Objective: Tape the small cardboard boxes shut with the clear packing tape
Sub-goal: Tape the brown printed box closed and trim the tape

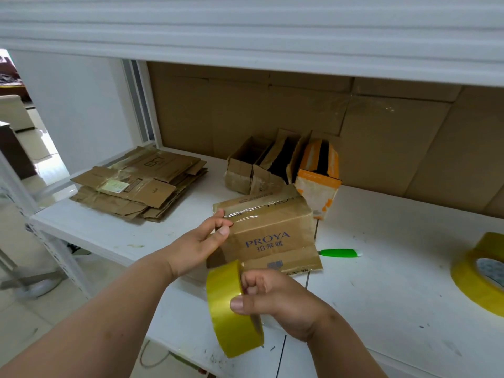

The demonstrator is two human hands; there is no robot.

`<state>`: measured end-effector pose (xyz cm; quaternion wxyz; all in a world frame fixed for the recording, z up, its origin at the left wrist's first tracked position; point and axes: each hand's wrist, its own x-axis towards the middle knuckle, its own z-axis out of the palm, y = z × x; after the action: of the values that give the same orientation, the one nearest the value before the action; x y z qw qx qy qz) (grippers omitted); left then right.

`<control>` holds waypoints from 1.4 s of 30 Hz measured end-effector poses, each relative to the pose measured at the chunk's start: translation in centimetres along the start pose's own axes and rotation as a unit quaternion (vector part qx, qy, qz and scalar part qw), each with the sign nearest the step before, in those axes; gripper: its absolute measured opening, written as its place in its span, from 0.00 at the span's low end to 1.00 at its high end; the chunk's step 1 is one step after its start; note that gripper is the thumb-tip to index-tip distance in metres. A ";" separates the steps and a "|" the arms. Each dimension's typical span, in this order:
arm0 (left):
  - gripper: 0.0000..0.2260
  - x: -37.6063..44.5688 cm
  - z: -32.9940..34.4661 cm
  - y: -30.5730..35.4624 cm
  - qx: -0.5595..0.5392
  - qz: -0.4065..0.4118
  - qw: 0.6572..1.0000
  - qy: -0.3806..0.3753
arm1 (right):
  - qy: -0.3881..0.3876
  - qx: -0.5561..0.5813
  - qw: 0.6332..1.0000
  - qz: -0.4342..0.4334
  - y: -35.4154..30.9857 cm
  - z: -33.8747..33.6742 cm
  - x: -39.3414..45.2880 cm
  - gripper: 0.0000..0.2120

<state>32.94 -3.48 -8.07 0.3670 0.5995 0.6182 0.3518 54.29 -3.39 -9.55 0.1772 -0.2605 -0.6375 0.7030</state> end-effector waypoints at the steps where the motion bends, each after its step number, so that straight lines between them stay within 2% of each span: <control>1: 0.19 0.1 0.0 0.1 0.003 -0.002 1.000 -0.002 | 0.005 0.007 1.000 -0.002 0.1 0.0 -0.3 0.20; 3: 0.17 0.2 0.3 0.5 -0.016 -0.014 1.000 0.009 | 0.015 0.019 1.000 -0.013 0.1 -0.2 -0.9 0.14; 6: 0.13 -0.5 0.9 1.2 -0.110 -0.040 0.992 0.057 | 0.032 0.009 0.999 -0.026 -0.4 -0.5 -1.2 0.07; 10: 0.15 -1.7 2.5 2.3 -0.131 -0.041 0.976 0.166 | 0.076 0.007 0.997 -0.031 -1.0 -1.3 -0.7 0.10; 13: 0.19 -2.8 3.7 3.3 -0.216 -0.070 0.945 0.235 | 0.079 -0.003 0.997 -0.024 -1.1 -1.9 -0.6 0.11; 17: 0.26 -4.2 4.5 3.8 -0.245 -0.136 0.943 0.179 | 0.061 -0.011 0.998 -0.025 -0.9 -2.4 -1.1 0.11; 21: 0.14 -4.7 5.9 4.4 -0.317 -0.160 0.923 0.151 | 0.042 -0.018 0.999 -0.013 -0.8 -3.2 -1.7 0.11; 24: 0.12 -4.7 6.7 4.9 -0.380 -0.167 0.898 0.148 | 0.031 -0.034 0.999 0.011 -1.1 -4.2 -2.4 0.15; 25: 0.12 -4.7 7.0 5.0 -0.394 -0.168 0.890 0.157 | 0.048 -0.033 0.998 0.016 -1.3 -5.0 -2.7 0.15; 27: 0.12 -4.5 7.3 5.1 -0.409 -0.172 0.879 0.178 | 0.145 -0.043 0.988 0.011 -1.2 -7.0 -3.2 0.07; 28: 0.13 -4.5 7.4 5.1 -0.411 -0.173 0.876 0.184 | 0.225 -0.079 0.971 0.017 -0.8 -8.3 -3.2 0.06; 29: 0.13 -4.4 7.5 5.2 -0.412 -0.173 0.875 0.186 | 0.313 -0.151 0.937 0.033 -0.3 -9.7 -3.2 0.08; 30: 0.14 -4.4 7.5 5.2 -0.412 -0.173 0.875 0.186 | 0.385 -0.244 0.888 0.057 0.4 -11.1 -3.2 0.11; 31: 0.14 -4.4 7.6 5.2 -0.412 -0.173 0.875 0.187 | 0.423 -0.330 0.840 0.082 1.2 -12.3 -3.3 0.16; 33: 0.15 -4.3 7.8 5.4 -0.419 -0.175 0.870 0.192 | 0.402 -0.460 0.778 0.146 2.8 -14.1 -3.5 0.26; 35: 0.15 -4.1 8.0 5.4 -0.428 -0.177 0.865 0.194 | 0.345 -0.529 0.746 0.208 3.9 -14.9 -3.5 0.30; 37: 0.15 -4.0 8.2 5.5 -0.434 -0.180 0.861 0.196 | 0.340 -0.573 0.713 0.218 4.1 -15.3 -3.4 0.28; 39: 0.15 -4.0 8.2 5.4 -0.438 -0.183 0.858 0.197 | 0.352 -0.611 0.680 0.203 3.6 -15.5 -3.6 0.22; 42: 0.16 -3.9 8.2 5.4 -0.442 -0.185 0.856 0.194 | 0.351 -0.632 0.658 0.211 3.0 -15.7 -3.7 0.18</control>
<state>42.76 -7.23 -7.20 0.5245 0.1683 0.5559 0.6225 66.76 6.69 -12.77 0.0280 -0.6647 -0.7466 0.0060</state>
